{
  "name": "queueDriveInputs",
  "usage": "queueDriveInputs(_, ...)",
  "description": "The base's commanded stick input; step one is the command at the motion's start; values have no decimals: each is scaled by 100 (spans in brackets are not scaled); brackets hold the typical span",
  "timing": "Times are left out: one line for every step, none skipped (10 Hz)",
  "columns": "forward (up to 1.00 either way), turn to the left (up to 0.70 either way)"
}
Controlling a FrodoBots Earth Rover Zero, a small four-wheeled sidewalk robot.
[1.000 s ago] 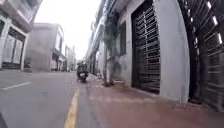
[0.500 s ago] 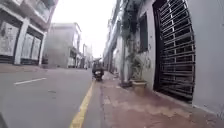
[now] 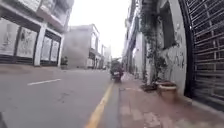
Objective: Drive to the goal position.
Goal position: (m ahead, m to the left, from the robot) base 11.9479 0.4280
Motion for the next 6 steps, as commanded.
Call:
queueDriveInputs(100, 40)
queueDriveInputs(100, 40)
queueDriveInputs(100, 30)
queueDriveInputs(100, 0)
queueDriveInputs(100, 0)
queueDriveInputs(100, 0)
